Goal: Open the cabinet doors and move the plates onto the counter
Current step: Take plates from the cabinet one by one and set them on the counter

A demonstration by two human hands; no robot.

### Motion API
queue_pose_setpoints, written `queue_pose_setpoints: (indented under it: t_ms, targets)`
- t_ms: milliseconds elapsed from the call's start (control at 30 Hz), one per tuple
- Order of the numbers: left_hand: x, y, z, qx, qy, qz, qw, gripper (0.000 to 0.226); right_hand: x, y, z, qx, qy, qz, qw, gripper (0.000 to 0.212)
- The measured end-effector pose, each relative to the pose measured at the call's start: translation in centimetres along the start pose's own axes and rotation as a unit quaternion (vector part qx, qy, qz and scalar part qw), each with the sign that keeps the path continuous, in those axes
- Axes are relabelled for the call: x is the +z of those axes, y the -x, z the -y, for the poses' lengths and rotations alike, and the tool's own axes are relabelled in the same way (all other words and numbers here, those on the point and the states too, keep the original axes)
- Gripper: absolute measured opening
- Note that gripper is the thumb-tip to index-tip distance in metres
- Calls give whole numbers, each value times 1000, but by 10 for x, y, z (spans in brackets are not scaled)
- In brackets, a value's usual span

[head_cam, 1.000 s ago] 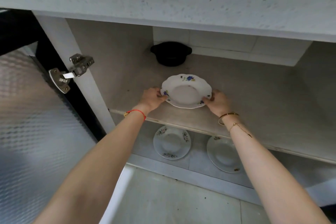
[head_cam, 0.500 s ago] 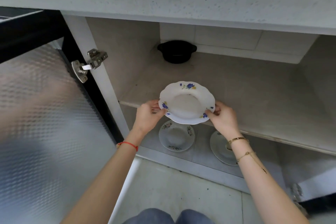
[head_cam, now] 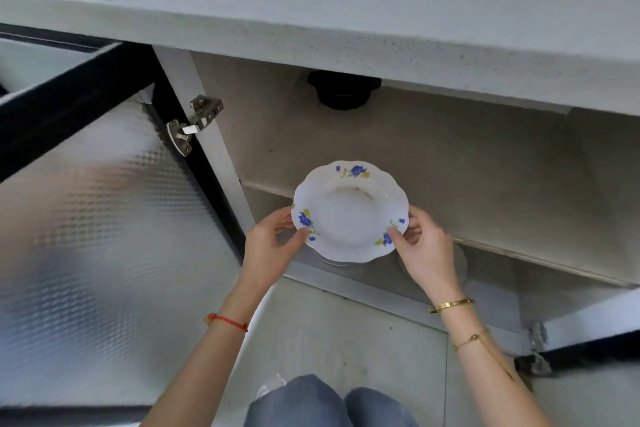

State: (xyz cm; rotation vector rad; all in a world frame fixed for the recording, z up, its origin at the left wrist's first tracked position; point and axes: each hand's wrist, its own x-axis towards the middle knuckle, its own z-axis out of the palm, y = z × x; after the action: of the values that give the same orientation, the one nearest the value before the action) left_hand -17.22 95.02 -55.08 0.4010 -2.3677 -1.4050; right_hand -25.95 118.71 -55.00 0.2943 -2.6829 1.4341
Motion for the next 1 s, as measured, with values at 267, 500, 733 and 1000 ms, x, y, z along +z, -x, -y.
queue_pose_setpoints:
  t_ms: [267, 500, 733, 1000]
  targets:
    - [-68, 67, -103, -95, -23, 32, 995, 35, -73, 59, 91, 79, -25, 66, 994, 43]
    - [-138, 128, -230, -164, -18, 36, 986, 32, -165, 121, 198, 137, -29, 105, 985, 38]
    - [-195, 151, -349, -189, -11, 32, 981, 31, -247, 148, 294, 140, -31, 101, 984, 42]
    - [-218, 130, -415, -149, -8, 32, 988, 36, -298, 134, 351, 123, -36, 68, 989, 37]
